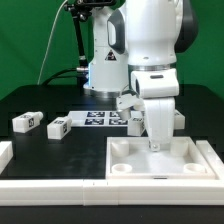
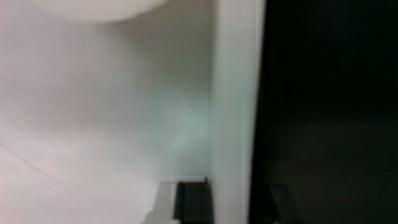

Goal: Assemble one leg

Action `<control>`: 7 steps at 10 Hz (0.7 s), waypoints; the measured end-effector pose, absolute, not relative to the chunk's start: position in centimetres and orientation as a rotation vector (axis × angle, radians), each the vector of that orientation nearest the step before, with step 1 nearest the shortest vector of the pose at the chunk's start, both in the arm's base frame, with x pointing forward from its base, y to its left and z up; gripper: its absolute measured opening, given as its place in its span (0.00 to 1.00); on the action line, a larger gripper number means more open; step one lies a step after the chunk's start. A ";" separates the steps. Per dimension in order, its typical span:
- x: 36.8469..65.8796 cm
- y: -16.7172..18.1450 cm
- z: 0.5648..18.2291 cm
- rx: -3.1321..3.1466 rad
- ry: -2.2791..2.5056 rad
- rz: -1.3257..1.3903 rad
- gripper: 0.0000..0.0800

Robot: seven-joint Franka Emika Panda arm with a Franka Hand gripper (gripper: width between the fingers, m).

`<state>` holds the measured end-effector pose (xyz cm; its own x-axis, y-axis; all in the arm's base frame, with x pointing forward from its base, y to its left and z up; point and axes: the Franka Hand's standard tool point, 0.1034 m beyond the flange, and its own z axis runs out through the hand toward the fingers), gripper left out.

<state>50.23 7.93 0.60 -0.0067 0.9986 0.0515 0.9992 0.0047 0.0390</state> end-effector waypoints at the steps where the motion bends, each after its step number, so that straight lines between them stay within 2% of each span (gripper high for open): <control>1: 50.2 8.1 0.6 -2.203 -2.222 -0.096 0.07; 2: 50.2 8.1 0.6 -2.203 -2.222 -0.095 0.07; 3: 50.2 8.1 0.6 -2.204 -2.221 -0.094 0.16; 4: 50.2 8.0 0.6 -2.204 -2.220 -0.094 0.16; 5: 50.2 8.0 0.6 -2.205 -2.220 -0.094 0.39; 6: 50.2 8.0 0.6 -2.205 -2.220 -0.094 0.39; 7: 50.2 8.0 0.6 -2.205 -2.220 -0.094 0.62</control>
Offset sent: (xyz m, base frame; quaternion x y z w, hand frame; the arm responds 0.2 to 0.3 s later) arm 0.0000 0.0000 0.0000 0.0000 0.0000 0.0000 1.0000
